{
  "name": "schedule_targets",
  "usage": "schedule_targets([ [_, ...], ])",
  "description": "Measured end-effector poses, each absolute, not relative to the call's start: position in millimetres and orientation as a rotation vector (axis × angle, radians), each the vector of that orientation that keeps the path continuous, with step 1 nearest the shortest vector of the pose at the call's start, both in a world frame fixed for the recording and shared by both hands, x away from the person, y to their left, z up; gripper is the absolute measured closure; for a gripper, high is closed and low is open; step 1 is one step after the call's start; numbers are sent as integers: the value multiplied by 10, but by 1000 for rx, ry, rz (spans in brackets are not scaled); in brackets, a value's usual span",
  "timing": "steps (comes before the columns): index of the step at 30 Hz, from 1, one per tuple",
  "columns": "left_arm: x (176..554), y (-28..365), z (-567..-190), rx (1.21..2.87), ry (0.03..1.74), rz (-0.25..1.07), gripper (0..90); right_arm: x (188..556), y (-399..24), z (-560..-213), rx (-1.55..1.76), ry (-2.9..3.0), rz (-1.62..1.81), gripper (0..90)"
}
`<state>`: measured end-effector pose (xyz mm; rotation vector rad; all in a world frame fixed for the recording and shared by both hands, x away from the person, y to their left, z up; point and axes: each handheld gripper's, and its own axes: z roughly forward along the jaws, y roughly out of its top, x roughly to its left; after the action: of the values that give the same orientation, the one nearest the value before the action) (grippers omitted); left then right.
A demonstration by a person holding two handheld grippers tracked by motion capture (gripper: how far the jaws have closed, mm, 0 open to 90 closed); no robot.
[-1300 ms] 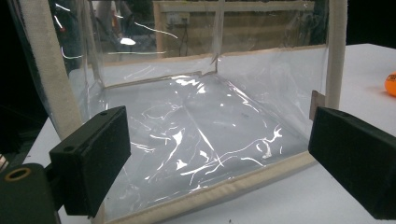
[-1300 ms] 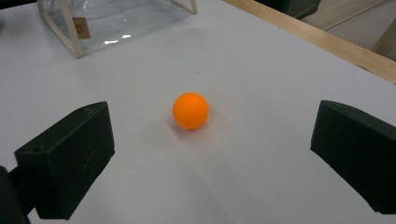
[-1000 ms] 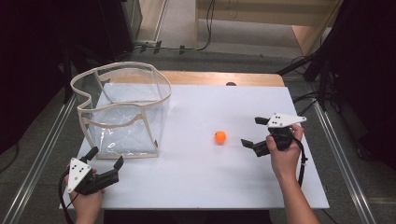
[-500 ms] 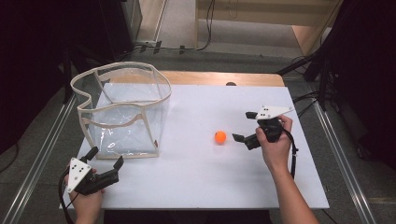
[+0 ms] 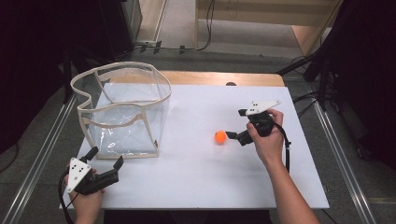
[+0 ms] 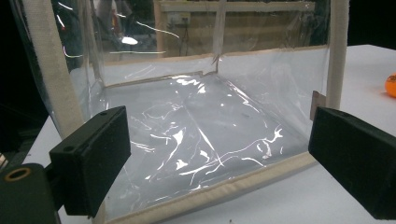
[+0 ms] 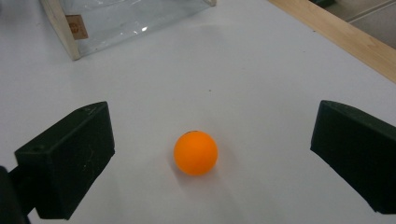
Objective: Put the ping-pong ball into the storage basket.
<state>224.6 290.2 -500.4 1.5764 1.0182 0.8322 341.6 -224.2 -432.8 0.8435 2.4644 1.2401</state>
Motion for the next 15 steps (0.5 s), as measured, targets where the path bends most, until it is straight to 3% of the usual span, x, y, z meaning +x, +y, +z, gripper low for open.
schedule_targets([
  [15, 2246, 2902, -5005, 1579, 1014, 830, 61, 3652, -1970, -4310, 839, 2600, 1090, 0],
])
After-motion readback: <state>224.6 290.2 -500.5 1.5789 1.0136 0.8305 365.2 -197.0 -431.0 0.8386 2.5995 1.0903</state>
